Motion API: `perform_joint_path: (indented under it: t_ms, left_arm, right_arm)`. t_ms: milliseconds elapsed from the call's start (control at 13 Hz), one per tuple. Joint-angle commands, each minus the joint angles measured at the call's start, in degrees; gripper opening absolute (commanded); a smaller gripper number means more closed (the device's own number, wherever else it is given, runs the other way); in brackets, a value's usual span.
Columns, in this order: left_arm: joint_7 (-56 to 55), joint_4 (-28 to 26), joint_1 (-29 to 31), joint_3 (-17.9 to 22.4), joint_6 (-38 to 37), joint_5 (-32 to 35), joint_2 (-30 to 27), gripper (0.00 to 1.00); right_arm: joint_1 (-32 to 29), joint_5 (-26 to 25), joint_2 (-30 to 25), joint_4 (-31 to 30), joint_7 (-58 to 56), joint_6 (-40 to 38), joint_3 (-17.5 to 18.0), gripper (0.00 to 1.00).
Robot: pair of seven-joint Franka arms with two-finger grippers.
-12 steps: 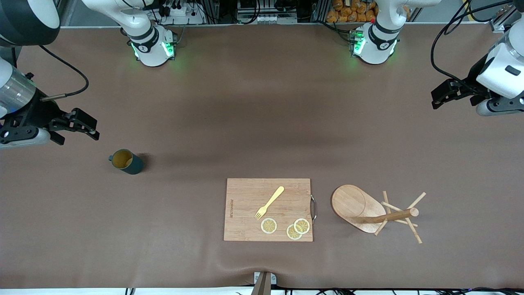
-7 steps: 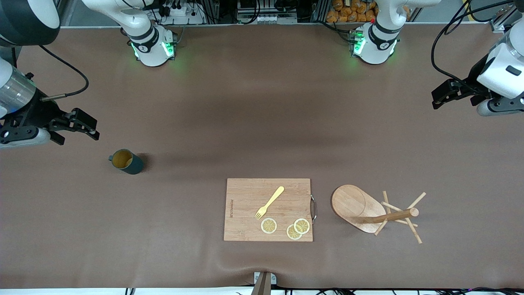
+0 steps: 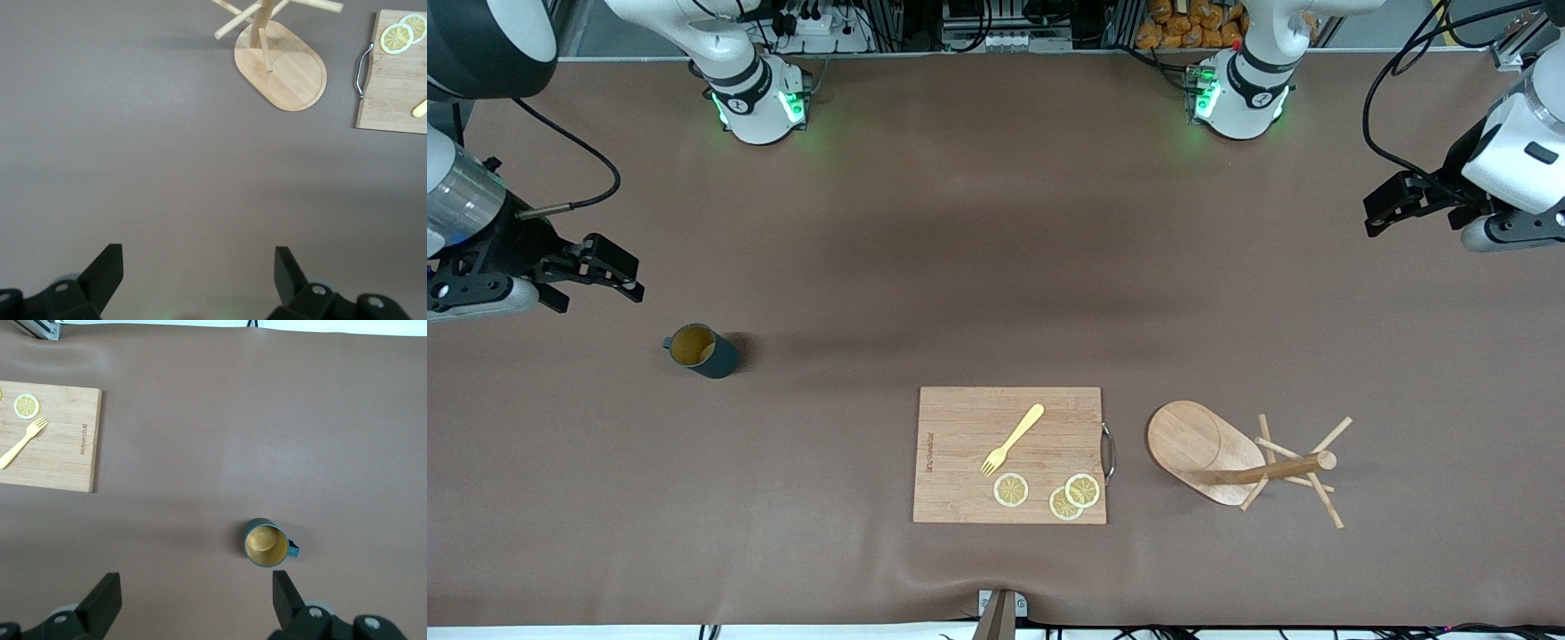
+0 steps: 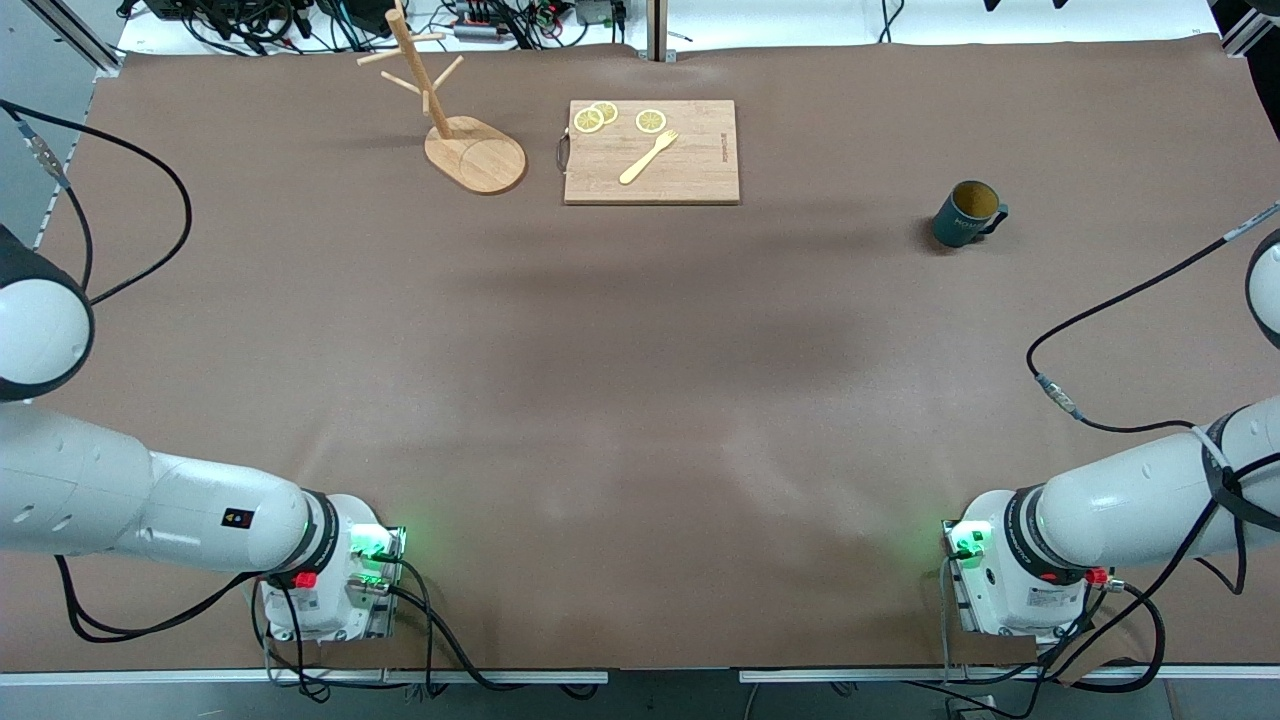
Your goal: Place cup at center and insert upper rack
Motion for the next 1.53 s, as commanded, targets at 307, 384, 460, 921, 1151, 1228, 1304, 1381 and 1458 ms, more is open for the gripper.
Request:
perform_joint_path:
  t_ms: [307, 384, 460, 921, 1151, 1228, 1304, 1381, 1458]
  left_arm:
    - [-0.33, 1.51, -0.22, 0.03, -1.11, -0.07, 0.56, 1.0]
    - [-0.24, 1.51, -0.13, 0.03, -1.11, -0.07, 0.56, 1.0]
    - [-0.24, 1.51, -0.13, 0.03, -1.11, -0.07, 0.56, 1.0]
    - [-0.24, 1.51, -0.13, 0.03, -1.11, -0.07, 0.56, 1.0]
    - [-0.42, 1.51, -0.3, 0.03, -1.11, -0.16, 0.56, 1.0]
    - [-0.59, 1.51, -0.22, 0.03, -1.11, -0.07, 0.56, 1.0]
    - [-0.6, 1.51, -0.3, 0.03, -1.11, -0.16, 0.56, 1.0]
    - [-0.6, 1.51, -0.22, 0.03, -1.11, -0.16, 0.56, 1.0]
    - [-0.6, 1.51, -0.22, 0.03, -1.11, -0.16, 0.56, 1.0]
  right_arm:
    - [-0.1, 0.56, -0.68, 0.23, 0.37, -0.38, 0.63, 1.0]
    - [-0.01, 0.57, -0.68, 0.23, 0.37, -0.2, 0.63, 1.0]
    - [0.08, 0.57, -0.68, 0.32, 0.37, -0.11, 0.72, 1.0]
    - [2.0, -0.48, 2.47, 0.23, 0.11, -0.46, 0.72, 1.0]
    - [1.76, -2.33, 4.24, -0.21, -0.24, -1.6, 0.55, 1.0]
    - [1.58, -2.77, 5.64, -0.2, -0.15, -2.3, 0.46, 1.0]
    - [0.88, -2.86, 6.17, -0.29, 0.02, -3.18, 0.37, 1.0]
    - [-0.17, -2.86, 6.96, -0.29, -0.15, -4.32, 0.37, 1.0]
    - [-0.97, -2.86, 8.45, -0.21, 0.2, -5.38, 0.37, 1.0]
